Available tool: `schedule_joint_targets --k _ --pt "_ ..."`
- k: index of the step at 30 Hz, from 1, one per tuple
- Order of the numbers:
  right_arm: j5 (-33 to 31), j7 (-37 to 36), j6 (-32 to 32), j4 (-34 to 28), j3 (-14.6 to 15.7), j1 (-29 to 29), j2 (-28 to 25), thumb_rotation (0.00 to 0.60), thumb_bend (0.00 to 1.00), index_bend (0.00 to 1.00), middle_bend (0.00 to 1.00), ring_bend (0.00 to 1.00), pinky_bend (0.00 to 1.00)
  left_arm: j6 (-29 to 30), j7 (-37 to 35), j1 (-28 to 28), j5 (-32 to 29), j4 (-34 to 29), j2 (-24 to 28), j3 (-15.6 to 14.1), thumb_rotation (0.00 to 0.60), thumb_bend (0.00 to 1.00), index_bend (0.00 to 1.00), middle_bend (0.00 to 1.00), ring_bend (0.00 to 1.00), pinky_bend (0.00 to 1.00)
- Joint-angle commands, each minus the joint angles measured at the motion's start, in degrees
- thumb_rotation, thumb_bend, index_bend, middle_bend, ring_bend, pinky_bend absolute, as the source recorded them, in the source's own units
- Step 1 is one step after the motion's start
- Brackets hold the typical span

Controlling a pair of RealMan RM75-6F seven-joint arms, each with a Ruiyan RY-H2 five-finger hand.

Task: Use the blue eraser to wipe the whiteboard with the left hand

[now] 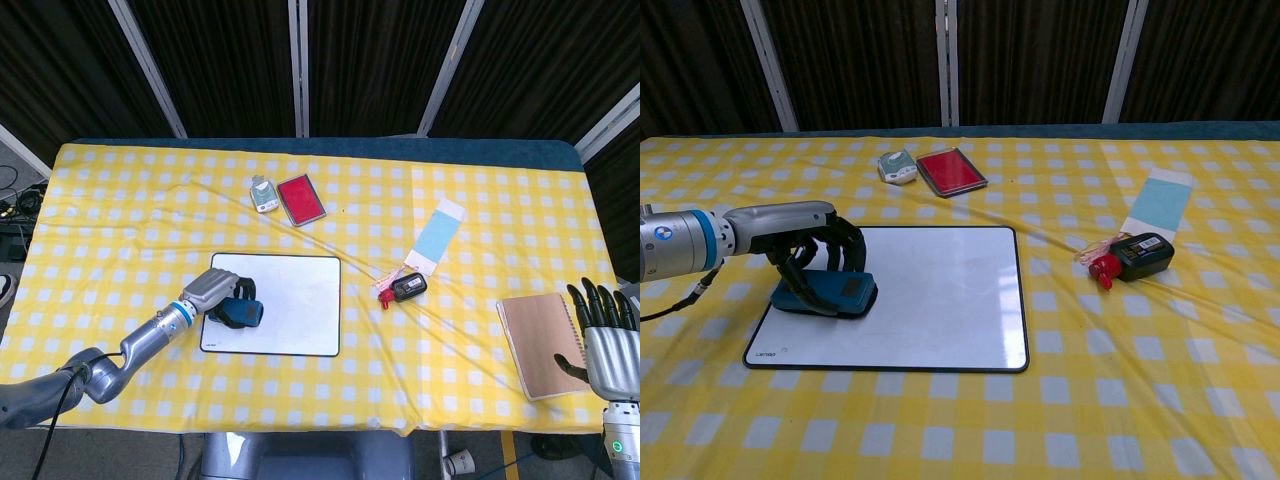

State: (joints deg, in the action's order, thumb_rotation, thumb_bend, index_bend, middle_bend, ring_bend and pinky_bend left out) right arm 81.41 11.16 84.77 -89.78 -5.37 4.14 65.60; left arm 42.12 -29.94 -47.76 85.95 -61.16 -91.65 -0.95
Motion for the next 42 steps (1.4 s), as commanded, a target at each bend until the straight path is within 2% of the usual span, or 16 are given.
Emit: schedule_joint_targets --k 1,4,10,18,20,28,29,31,32,33,34,36,39,42 --pt "0.0 0.1 0.0 0.0 0.0 0.0 0.1 0.600 0.00 0.03 0.00 0.00 0.00 -1.4 -1.3 0.4 -1.7 3.6 -0.7 0.6 0.600 0.32 0.67 0.49 0.45 0.63" --pt "0.0 0.1 -0.1 -0.1 0.0 0.1 0.1 0.600 0.00 0.03 0.00 0.00 0.00 -1.8 -1.7 0.7 -2.4 5.9 -0.9 0.8 0.600 0.32 0.67 0.49 0.45 0.63" --pt "0.1 0.0 0.1 -0.2 -0.1 0.1 0.0 0.600 0.00 0.03 0.00 0.00 0.00 -0.5 -3.1 1.2 -1.9 6.1 0.7 1.0 0.600 0.32 0.67 0.49 0.45 0.63" --pt "0.5 0.1 0.4 -0.6 0.1 0.0 -0.1 0.600 0.00 0.03 0.00 0.00 0.00 1.4 -2.7 2.0 -1.5 4.5 6.2 1.1 0.600 0.32 0.67 0.49 0.45 0.63" --pt "0.8 0.3 0.5 -0.8 0.2 -0.1 -0.1 0.600 0.00 0.03 0.00 0.00 0.00 0.4 -1.3 3.0 -1.9 6.3 7.6 -0.1 0.600 0.32 0.67 0.49 0.45 0.63" --pt "1.1 1.1 0.5 -1.0 0.3 0.0 0.2 0.600 0.00 0.03 0.00 0.00 0.00 -1.1 -2.4 4.6 -1.7 9.9 7.6 -1.6 0.600 0.31 0.63 0.48 0.44 0.61" --pt "1.1 1.2 0.5 -1.0 0.4 0.0 0.2 0.600 0.00 0.03 0.00 0.00 0.00 -1.3 -3.2 4.6 -1.4 9.7 7.9 -1.8 0.600 0.26 0.57 0.42 0.40 0.57" --pt "1.2 1.4 0.5 -1.2 0.4 0.0 0.3 0.600 0.00 0.03 0.00 0.00 0.00 -1.4 -5.3 4.7 -0.7 8.3 8.9 -2.2 0.600 0.11 0.34 0.21 0.22 0.40" --pt "1.4 1.6 0.6 -1.2 0.5 0.0 0.3 0.600 0.00 0.03 0.00 0.00 0.00 -1.2 -6.0 4.6 -0.4 7.4 9.7 -2.4 0.600 0.04 0.17 0.09 0.10 0.29" --pt "1.5 1.8 0.6 -1.3 0.6 0.0 0.3 0.600 0.00 0.03 0.00 0.00 0.00 -1.0 -6.6 4.6 0.0 6.5 10.4 -2.5 0.600 0.00 0.07 0.02 0.03 0.19" --pt "1.7 1.9 0.6 -1.5 0.7 0.1 0.4 0.600 0.00 0.03 0.00 0.00 0.00 -0.3 -6.7 4.6 0.5 5.2 11.4 -2.6 0.598 0.00 0.01 0.00 0.00 0.11" --pt "2.1 2.1 0.6 -1.7 0.9 0.1 0.4 0.600 0.00 0.03 0.00 0.00 0.00 0.6 -5.2 4.8 0.7 3.1 13.1 -2.5 0.586 0.00 0.00 0.00 0.00 0.01" --pt "2.6 2.0 0.9 -2.1 1.0 0.0 0.2 0.600 0.00 0.03 0.00 0.00 0.00 2.5 -1.0 5.8 -1.3 -1.9 16.1 -1.2 0.580 0.00 0.00 0.00 0.00 0.00" --pt "3.4 1.4 1.7 -2.7 1.0 -0.2 -0.3 0.600 0.00 0.03 0.00 0.00 0.00 7.1 6.7 8.0 -4.4 -9.2 20.0 0.9 0.575 0.00 0.00 0.00 0.00 0.00"
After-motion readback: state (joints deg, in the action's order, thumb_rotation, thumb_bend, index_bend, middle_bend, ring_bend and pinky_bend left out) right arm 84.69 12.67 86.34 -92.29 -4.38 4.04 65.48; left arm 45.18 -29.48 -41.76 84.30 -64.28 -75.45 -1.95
